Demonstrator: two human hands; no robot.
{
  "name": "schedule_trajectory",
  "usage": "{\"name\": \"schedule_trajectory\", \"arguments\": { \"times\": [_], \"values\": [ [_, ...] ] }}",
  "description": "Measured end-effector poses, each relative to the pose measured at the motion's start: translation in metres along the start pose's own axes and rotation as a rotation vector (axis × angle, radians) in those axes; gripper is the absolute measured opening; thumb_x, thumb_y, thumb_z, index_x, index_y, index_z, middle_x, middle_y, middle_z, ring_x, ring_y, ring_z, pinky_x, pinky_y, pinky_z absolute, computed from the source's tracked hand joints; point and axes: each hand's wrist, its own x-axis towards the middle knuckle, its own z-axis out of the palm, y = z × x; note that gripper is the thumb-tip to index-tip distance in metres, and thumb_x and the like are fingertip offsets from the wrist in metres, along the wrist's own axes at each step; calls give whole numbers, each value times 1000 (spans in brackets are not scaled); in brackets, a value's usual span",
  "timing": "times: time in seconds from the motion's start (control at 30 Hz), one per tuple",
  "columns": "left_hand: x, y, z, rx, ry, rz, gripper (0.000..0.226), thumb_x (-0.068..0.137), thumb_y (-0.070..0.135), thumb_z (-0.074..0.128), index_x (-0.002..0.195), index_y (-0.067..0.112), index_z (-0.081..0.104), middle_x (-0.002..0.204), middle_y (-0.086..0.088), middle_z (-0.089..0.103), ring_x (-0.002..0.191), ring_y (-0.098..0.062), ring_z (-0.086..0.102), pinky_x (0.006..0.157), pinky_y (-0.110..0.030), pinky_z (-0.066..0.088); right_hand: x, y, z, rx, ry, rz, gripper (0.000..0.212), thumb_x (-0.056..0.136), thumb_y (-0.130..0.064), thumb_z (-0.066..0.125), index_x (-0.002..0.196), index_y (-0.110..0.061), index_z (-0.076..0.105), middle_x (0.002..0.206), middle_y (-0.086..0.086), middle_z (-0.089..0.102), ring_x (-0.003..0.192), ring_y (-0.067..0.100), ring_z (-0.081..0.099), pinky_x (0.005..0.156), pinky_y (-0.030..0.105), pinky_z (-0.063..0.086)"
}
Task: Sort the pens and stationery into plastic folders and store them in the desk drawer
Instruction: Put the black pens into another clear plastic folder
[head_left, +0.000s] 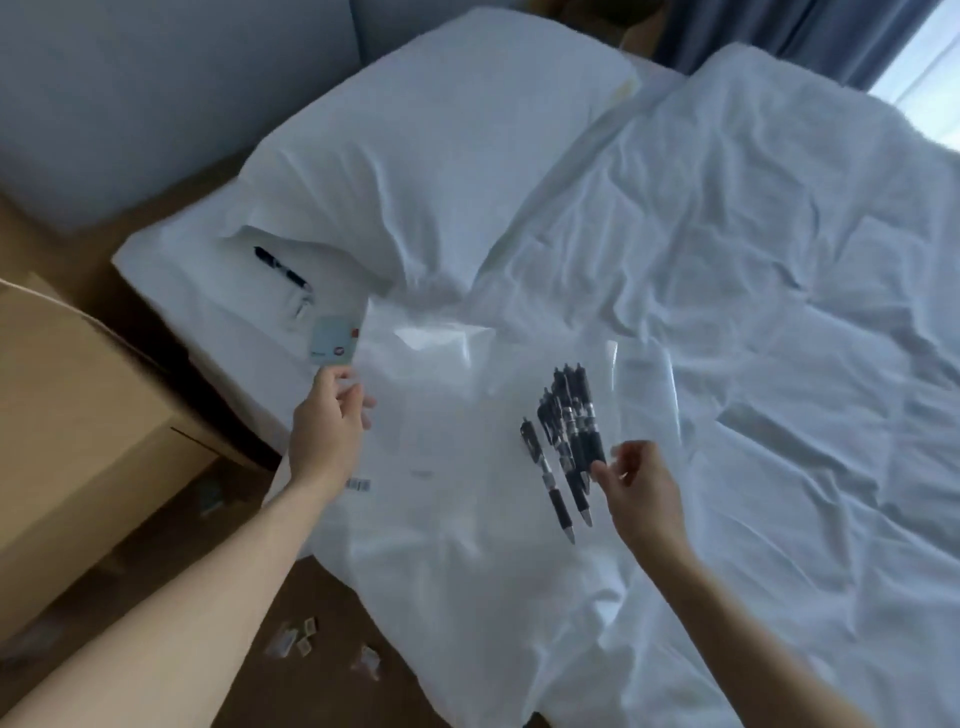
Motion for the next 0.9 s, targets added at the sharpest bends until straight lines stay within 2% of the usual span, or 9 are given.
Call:
{"name": "schedule_trajectory", "arguments": {
  "times": [0.1, 0.2, 0.3, 0.4, 0.47, 0.53, 0.63, 0.77, 0.9],
  "values": [
    [2, 5, 23, 182, 50, -73, 26, 100, 20, 42, 122, 8, 49, 114, -11, 65, 98, -31, 61, 77, -37, 45, 3, 21, -5, -96, -36, 45, 25, 88, -23, 65, 105, -12, 50, 92, 3, 55, 86, 20, 53, 66, 25, 37],
    [1, 15, 38, 371, 69, -126, 44, 96, 17, 50, 135, 2, 38, 134, -21, 47, 119, -39, 47, 94, -46, 39, 10, 29, -5, -258, -42, 23, 44, 87, -24, 65, 124, -7, 48, 117, 9, 50, 105, 23, 50, 90, 32, 42],
    [-6, 19, 49, 520, 42, -53, 65, 91, 18, 58, 144, 2, 23, 147, -23, 25, 131, -38, 30, 107, -44, 28, 20, 18, -2, -333, 7, -104, 51, 87, -21, 65, 132, -10, 44, 126, 11, 44, 117, 26, 44, 101, 34, 35],
    [-18, 17, 61, 595, -33, 75, 66, 89, 17, 61, 143, 2, 28, 150, -21, 20, 135, -38, 25, 112, -48, 23, 34, -2, 8, -408, -13, -255, 50, 88, -21, 63, 134, -13, 43, 131, 9, 41, 121, 26, 37, 101, 30, 24],
    [-29, 20, 70, 598, -142, 169, 62, 91, 19, 58, 144, 5, 30, 153, -18, 19, 139, -37, 20, 114, -50, 18, 44, -15, 20, -450, -43, -367, 51, 88, -21, 62, 135, -15, 42, 137, 6, 38, 125, 25, 34, 101, 29, 21],
    [-38, 25, 80, 630, -259, 220, 62, 97, 28, 47, 149, 12, 19, 157, -12, 10, 145, -30, 8, 117, -45, 5, 53, -27, 34, -491, -88, -478, 55, 88, -22, 61, 138, -16, 40, 144, 3, 35, 132, 23, 29, 105, 30, 16],
    [-45, 25, 96, 673, -303, 139, 64, 100, 43, 29, 151, 16, 1, 159, -4, -6, 146, -23, -8, 116, -40, -6, 69, -40, 55, -556, -146, -623, 56, 89, -22, 60, 141, -17, 37, 150, 0, 30, 138, 21, 23, 109, 33, 14],
    [-50, 24, 114, 640, -320, -19, 73, 97, 53, 23, 151, 12, -5, 159, -4, -13, 146, -23, -12, 116, -40, -8, 89, -42, 76, -600, -220, -733, 53, 89, -19, 61, 139, -16, 43, 149, 1, 36, 140, 22, 26, 111, 36, 12],
    [-50, 18, 127, 629, -337, -40, 77, 95, 58, 19, 150, 14, -12, 156, -4, -23, 144, -24, -19, 114, -39, -13, 103, -33, 84, -570, -196, -891, 40, 68, -13, 81, 107, -14, 70, 115, 4, 67, 111, 25, 61, 97, 33, 24]
  ]
}}
